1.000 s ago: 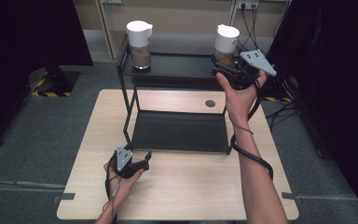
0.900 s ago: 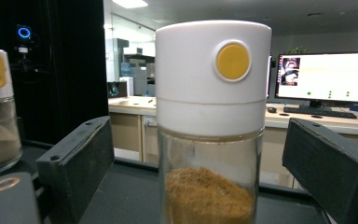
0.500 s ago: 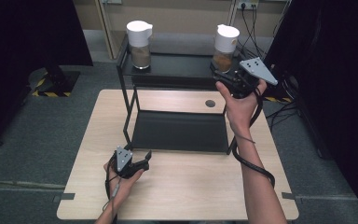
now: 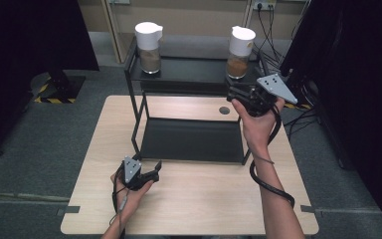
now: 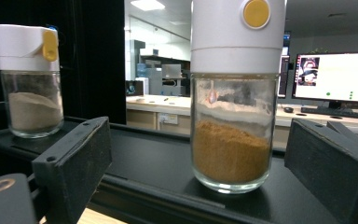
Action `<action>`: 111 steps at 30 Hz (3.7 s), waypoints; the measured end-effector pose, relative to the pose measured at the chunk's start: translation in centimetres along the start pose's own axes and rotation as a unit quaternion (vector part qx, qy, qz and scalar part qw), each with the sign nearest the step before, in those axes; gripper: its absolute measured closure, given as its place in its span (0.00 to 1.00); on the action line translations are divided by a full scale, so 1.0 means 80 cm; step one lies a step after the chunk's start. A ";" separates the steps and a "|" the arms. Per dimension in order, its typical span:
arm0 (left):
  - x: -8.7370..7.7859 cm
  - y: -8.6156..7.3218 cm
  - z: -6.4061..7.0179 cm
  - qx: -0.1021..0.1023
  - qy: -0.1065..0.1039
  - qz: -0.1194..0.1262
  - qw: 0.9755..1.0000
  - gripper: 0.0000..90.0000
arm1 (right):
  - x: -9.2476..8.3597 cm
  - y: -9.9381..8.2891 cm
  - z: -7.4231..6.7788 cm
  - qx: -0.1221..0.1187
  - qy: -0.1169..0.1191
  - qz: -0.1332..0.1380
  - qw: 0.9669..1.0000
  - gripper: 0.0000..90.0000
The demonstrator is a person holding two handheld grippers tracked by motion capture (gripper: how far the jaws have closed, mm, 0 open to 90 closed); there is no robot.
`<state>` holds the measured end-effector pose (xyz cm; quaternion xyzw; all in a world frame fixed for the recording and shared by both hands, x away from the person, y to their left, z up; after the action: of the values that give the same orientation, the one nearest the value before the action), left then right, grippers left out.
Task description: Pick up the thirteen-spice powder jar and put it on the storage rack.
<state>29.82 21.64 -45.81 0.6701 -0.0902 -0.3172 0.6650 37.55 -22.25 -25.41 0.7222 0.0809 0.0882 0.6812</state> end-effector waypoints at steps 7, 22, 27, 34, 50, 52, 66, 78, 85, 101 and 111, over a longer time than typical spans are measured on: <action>0.000 0.000 0.000 0.001 0.001 -0.001 1.000 0.14 | -0.009 -0.006 0.002 0.001 0.011 -0.001 1.000 0.08; 0.000 0.000 0.000 0.000 0.000 0.001 1.000 0.14 | -0.021 -0.026 0.005 0.004 0.020 -0.014 1.000 0.07; 0.000 0.000 0.000 0.000 0.000 0.000 1.000 0.14 | -0.027 -0.035 0.003 0.001 0.026 -0.019 0.999 0.07; 0.000 0.000 0.001 0.001 0.001 0.000 1.000 0.14 | -0.035 -0.046 0.003 0.004 0.027 -0.020 0.999 0.07; 0.000 0.000 0.001 0.002 0.000 0.000 1.000 0.14 | -0.049 -0.071 0.001 0.003 0.033 -0.030 0.999 0.07; 0.000 0.000 0.001 0.002 0.000 0.001 1.000 0.14 | -0.051 -0.075 0.001 0.003 0.033 -0.032 0.999 0.07; 0.000 -0.001 0.002 0.003 0.000 0.001 1.000 0.14 | -0.064 -0.101 0.004 -0.002 0.037 -0.054 0.998 0.07; 0.000 -0.001 0.002 0.002 -0.001 0.001 1.000 0.14 | -0.076 -0.130 0.001 -0.007 0.041 -0.078 0.996 0.07; 0.000 -0.001 0.002 0.002 -0.001 0.001 1.000 0.14 | -0.079 -0.141 0.001 -0.007 0.043 -0.086 0.995 0.07; 0.000 -0.001 0.003 0.001 -0.001 0.002 1.000 0.14 | -0.088 -0.163 0.001 -0.009 0.047 -0.105 0.993 0.07; 0.000 -0.001 0.003 0.002 -0.001 0.002 1.000 0.14 | -0.096 -0.185 0.004 -0.002 0.047 -0.124 0.991 0.07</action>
<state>29.68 21.41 -45.86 0.6709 -0.0929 -0.3159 0.6645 30.23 -23.48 -40.32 0.7000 0.2015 0.0372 0.6841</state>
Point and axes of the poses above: each handheld gripper's, and its own axes: x roughly forward along the jaws, y roughly out of its top, z roughly to its right, the point moved 5 cm from there along x, roughly forward along the jaws, and after that the axes turned 7 degrees about -y, right-handed, at the moved point
